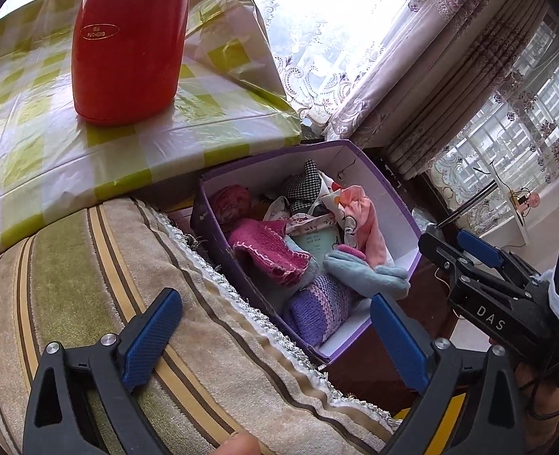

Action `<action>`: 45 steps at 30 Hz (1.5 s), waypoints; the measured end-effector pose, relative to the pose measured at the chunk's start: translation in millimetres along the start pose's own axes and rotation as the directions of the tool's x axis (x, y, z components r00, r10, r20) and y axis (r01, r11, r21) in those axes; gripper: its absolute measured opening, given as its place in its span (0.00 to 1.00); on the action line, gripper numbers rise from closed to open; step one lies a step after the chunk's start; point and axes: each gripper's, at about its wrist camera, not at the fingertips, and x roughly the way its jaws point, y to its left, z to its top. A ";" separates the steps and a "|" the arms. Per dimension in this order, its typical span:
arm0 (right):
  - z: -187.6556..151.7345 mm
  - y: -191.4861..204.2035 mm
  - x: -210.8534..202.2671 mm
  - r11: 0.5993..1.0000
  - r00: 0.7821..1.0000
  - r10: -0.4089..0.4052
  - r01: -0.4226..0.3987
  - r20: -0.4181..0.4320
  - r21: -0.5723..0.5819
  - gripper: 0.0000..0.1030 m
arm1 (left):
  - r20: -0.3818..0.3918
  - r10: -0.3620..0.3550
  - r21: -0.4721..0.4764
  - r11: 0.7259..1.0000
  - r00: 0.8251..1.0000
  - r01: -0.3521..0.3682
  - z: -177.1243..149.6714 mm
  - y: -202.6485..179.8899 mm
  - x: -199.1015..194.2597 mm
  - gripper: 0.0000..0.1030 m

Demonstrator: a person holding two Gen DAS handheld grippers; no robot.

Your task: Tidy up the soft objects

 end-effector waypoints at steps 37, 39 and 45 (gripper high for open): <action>-6.2 -2.3 7.2 1.000 1.000 0.003 -0.003 -0.030 -0.007 0.70 | 0.015 0.000 -0.037 0.999 1.000 0.000 2.1 2.1 4.4 0.99; -6.1 -2.4 7.2 1.000 1.000 0.003 -0.003 -0.029 -0.008 0.70 | 0.015 0.001 -0.036 0.999 1.000 0.000 2.2 2.3 4.5 0.99; -6.2 -2.1 8.0 1.000 1.000 0.002 -0.002 -0.030 -0.009 0.70 | 0.015 0.001 -0.037 0.999 1.000 0.000 2.2 2.0 5.0 0.99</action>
